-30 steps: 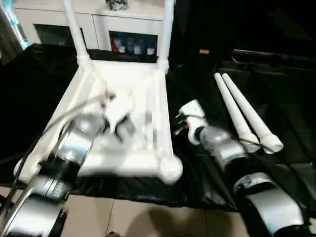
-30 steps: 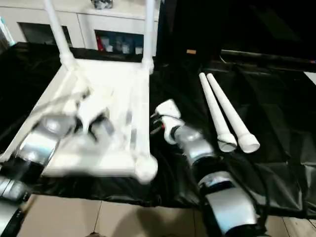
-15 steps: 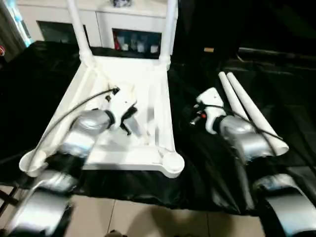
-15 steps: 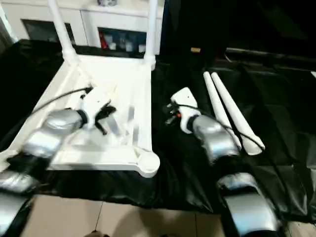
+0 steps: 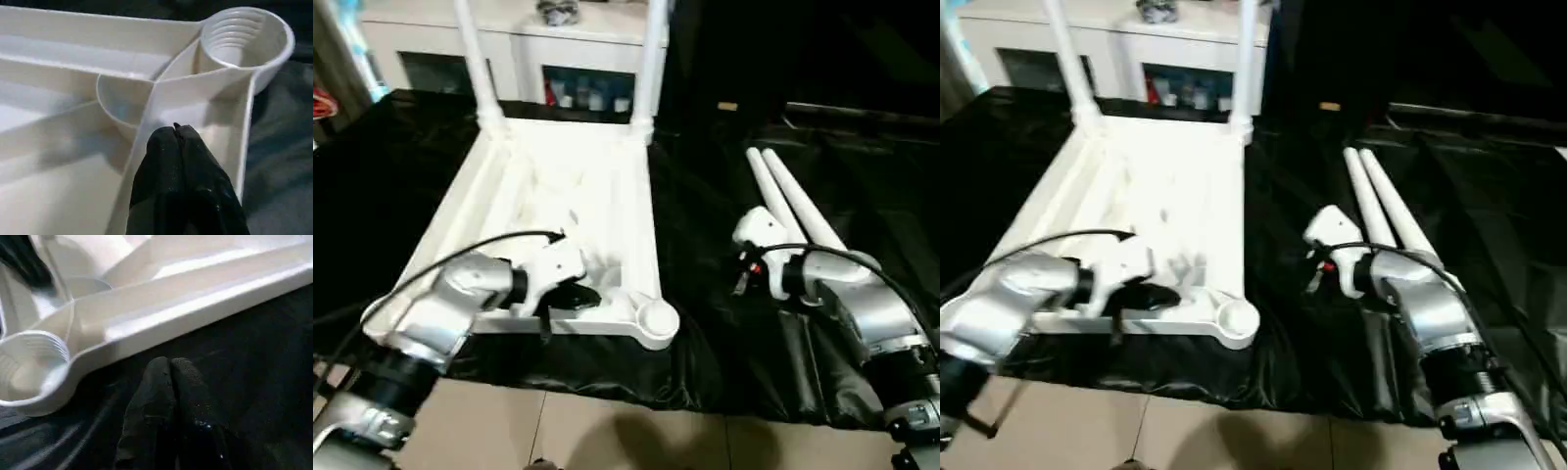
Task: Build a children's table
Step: Rotate table base
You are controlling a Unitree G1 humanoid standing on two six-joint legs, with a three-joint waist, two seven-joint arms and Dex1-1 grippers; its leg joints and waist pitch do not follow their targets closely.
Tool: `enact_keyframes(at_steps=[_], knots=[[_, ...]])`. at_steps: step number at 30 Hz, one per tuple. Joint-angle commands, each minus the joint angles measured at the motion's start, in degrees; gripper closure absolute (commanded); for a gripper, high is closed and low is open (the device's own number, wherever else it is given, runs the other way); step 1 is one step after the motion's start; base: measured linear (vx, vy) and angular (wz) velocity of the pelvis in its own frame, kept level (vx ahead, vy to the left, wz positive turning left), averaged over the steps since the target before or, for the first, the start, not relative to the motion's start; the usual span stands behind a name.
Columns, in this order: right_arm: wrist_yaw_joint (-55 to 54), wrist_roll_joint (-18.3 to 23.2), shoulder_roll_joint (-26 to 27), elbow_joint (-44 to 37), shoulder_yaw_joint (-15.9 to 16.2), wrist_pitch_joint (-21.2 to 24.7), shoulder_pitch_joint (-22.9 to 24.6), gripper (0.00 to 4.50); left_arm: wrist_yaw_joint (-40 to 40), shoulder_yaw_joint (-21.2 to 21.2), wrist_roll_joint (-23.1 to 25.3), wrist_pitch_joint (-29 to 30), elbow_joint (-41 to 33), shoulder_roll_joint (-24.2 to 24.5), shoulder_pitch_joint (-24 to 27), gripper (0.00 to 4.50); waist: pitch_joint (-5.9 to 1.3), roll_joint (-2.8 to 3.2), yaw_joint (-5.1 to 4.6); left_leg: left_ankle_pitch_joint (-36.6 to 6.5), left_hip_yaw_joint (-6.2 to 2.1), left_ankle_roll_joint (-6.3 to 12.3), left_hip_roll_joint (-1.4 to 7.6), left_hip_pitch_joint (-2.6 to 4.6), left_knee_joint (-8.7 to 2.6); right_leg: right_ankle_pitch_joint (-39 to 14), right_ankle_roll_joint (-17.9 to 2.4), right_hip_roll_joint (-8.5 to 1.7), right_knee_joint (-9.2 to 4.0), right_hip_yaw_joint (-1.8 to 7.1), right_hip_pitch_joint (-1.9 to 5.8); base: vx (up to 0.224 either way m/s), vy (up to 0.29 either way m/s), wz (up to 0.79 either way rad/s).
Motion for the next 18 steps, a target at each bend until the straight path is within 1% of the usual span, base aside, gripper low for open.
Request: enact_keyframes(at_steps=[1,2,3,4,5,6,7,8,9,10,11,12,13,15,16,18], knots=[[0.35,0.82,-0.77,-2.37,-0.13,1.39,0.67,4.4,1.37,-1.29,0.6,0.52,0.35,-0.98,-1.69,4.5,-4.21,0.66,-0.12,-17.88,-0.59,-0.59,1.22,1.04,-4.23,-22.95,-7.89,-4.03,-5.28,2.66,2.33,0.0,0.0,0.0],[0.35,0.82,-0.77,-2.37,-0.13,1.39,0.67,4.4,1.37,-1.29,0.6,0.52,0.35,-0.98,-1.69,4.5,-4.16,0.61,-0.19,-17.49,-0.52,-0.46,1.14,0.92,-4.21,-22.19,-8.17,-3.91,-5.23,2.69,2.4,0.0,0.0,0.0],[0.39,0.95,-1.04,-3.02,-0.11,1.8,0.93,4.4,2.31,-1.59,1.0,0.57,0.95,-1.9,-2.06,4.5,-4.32,0.87,-0.11,-16.42,-0.54,-0.37,1.16,0.76,-4.13,-20.33,-8.86,-3.98,-4.95,2.72,2.6,0.0,0.0,0.0],[0.4,1.02,-1.29,-3.73,-0.18,2.27,1.23,4.4,3.54,-1.55,1.53,0.33,1.95,-3.29,-2.46,4.5,-4.43,0.8,-0.09,-15.43,-0.51,-0.18,1.16,0.68,-4.06,-18.35,-9.34,-3.94,-4.76,2.73,2.72,0.0,0.0,0.0],[0.4,1.02,-1.29,-3.73,-0.18,2.27,1.23,4.4,3.54,-1.55,1.53,0.33,1.95,-3.29,-2.46,4.5,-4.56,0.69,-0.08,-14.4,-0.41,0.1,1.14,0.6,-3.93,-16.38,-9.76,-3.88,-4.6,2.78,2.84,0.0,0.0,0.0],[0.4,1.02,-1.29,-3.73,-0.18,2.27,1.23,4.4,3.54,-1.55,1.53,0.33,1.95,-3.29,-2.46,4.5,-4.64,0.75,-0.01,-14.02,-0.39,0.29,1.18,0.63,-3.92,-15.51,-10.14,-3.92,-4.53,2.8,2.84,0.0,0.0,0.0],[0.38,1.13,-1.54,-4.42,-0.32,2.77,1.54,4.4,4.6,-1.4,2.14,-0.29,3.05,-4.77,-2.77,4.5,-4.67,0.86,-0.11,-13.42,-0.33,0.51,1.12,0.45,-3.86,-14.2,-10.68,-3.82,-4.46,2.75,2.93,0.0,0.0,0.0],[0.25,1.19,-1.7,-4.86,-0.49,3.11,1.77,4.4,5.71,-1.37,2.71,-1.02,4.19,-6.18,-3.05,4.5,-4.66,0.8,-0.02,-13.34,-0.3,0.59,1.06,0.51,-3.83,-14.25,-10.61,-3.78,-4.52,2.69,2.93,0.0,0.0,0.0],[0.1,1.33,-1.9,-5.51,-0.79,3.75,2.1,4.4,7.18,-1.54,3.08,-1.67,5.61,-8.05,-3.41,4.5,-4.6,1.22,0.14,-13.73,-0.3,0.65,1.08,0.65,-3.77,-14.94,-10.55,-3.84,-4.65,2.68,2.86,0.0,0.0,0.0],[0.0,1.42,-2.01,-6.06,-1.01,4.29,2.36,4.4,8.17,-1.78,3.21,-2.07,6.54,-9.17,-3.68,4.5,-4.54,0.96,0.33,-14.19,-0.16,0.89,1.05,0.79,-3.72,-15.77,-10.1,-3.75,-4.99,2.68,2.79,0.0,0.0,0.0],[-0.08,1.48,-2.11,-6.4,-1.17,4.61,2.56,4.4,8.81,-2.09,3.32,-2.14,7.13,-9.98,-3.8,4.5,-4.52,1.12,0.43,-14.76,-0.31,0.81,1.1,0.76,-3.8,-17.06,-9.84,-3.93,-4.98,2.64,2.88,0.0,0.0,0.0],[-0.23,1.51,-2.27,-6.85,-1.39,4.95,2.86,4.4,9.67,-2.74,3.76,-2.45,8.05,-10.97,-3.95,4.5,-4.5,1.05,0.37,-14.73,-0.37,0.81,1.1,0.55,-3.87,-17.67,-9.47,-3.93,-5.05,2.58,3.03,0.0,0.0,0.0],[-0.45,1.47,-2.38,-7.09,-1.54,5.1,3.0,4.4,10.32,-3.15,4.21,-2.94,8.74,-11.48,-4.1,4.5,-4.56,0.98,0.34,-14.95,-0.42,0.71,1.1,0.57,-3.85,-18.18,-9.07,-3.91,-5.11,2.54,2.95,0.0,0.0,0.0],[-0.47,1.48,-2.39,-7.13,-1.56,5.13,3.03,4.4,10.45,-3.15,4.24,-3.0,8.87,-11.59,-4.13,4.5,-4.59,0.99,0.29,-15.11,-0.49,0.65,1.1,0.55,-3.87,-18.17,-8.87,-3.93,-5.11,2.53,2.97,0.0,0.0,0.0],[-0.71,1.66,-2.64,-7.72,-1.78,5.49,3.31,4.4,12.0,-3.08,4.61,-3.68,10.36,-12.83,-4.53,4.5,-4.53,1.04,0.12,-14.81,-0.44,0.74,0.97,0.37,-3.82,-18.04,-8.79,-3.86,-5.21,2.54,3.09,0.0,0.0,0.0],[-0.97,1.8,-2.74,-8.0,-2.0,5.73,3.44,4.4,12.27,-2.69,4.25,-4.02,10.51,-13.37,-4.64,4.5,-4.59,0.9,0.16,-14.63,-0.43,1.02,1.02,0.51,-3.78,-18.23,-8.81,-3.92,-5.19,2.52,3.02,0.0,0.0,0.0]])
